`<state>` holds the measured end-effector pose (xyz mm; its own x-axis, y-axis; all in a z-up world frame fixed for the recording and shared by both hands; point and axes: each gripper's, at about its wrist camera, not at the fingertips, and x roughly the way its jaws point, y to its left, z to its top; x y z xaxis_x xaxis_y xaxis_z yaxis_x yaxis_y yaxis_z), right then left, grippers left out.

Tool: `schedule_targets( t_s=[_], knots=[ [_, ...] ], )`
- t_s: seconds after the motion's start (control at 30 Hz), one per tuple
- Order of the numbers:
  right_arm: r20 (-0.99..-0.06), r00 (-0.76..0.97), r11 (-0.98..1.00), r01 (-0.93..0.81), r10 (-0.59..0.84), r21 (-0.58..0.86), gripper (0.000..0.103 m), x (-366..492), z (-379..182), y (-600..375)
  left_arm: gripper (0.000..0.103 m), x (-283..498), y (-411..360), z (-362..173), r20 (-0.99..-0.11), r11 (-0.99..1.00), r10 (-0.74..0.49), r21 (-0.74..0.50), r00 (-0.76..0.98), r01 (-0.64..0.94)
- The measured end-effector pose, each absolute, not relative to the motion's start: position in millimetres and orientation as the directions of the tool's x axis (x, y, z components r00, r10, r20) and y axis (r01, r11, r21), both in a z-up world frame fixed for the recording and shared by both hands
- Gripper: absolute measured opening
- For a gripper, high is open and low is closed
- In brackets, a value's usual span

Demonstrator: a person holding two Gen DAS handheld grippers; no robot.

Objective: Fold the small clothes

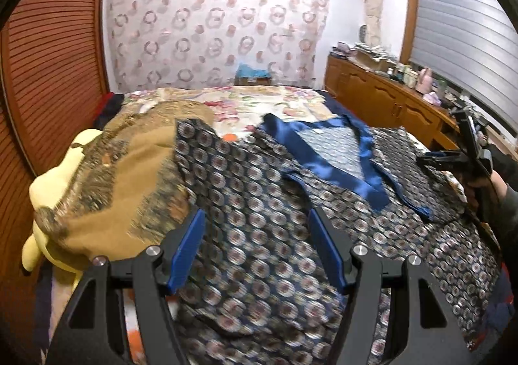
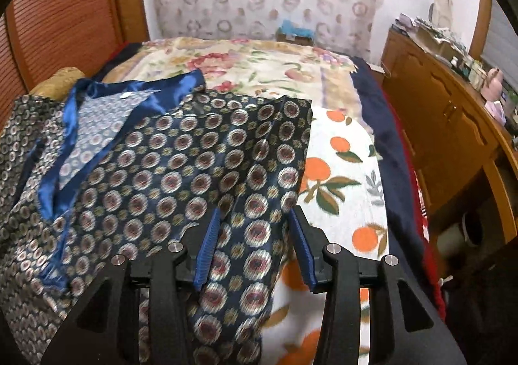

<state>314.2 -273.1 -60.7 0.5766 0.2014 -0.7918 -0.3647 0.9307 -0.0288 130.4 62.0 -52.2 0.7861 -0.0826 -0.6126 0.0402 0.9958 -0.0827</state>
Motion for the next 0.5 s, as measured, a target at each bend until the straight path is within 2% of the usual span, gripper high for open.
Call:
schedule_targets(
  t_s=[0.27, 0.5],
  knots=[
    [-0.787, 0.574, 0.934, -0.357, 0.224, 0.005, 0.052, 327, -68, -283, 0.066, 173, 85, -52, -0.656, 0.999, -0.046, -0.045, 0.753, 0.022],
    [-0.789, 0.572, 0.931, -0.366, 0.225, 0.000, 0.056, 329, -69, -282, 0.050, 212, 100, -54, -0.706, 1.000, -0.020, -0.015, 0.708, 0.014]
  ],
)
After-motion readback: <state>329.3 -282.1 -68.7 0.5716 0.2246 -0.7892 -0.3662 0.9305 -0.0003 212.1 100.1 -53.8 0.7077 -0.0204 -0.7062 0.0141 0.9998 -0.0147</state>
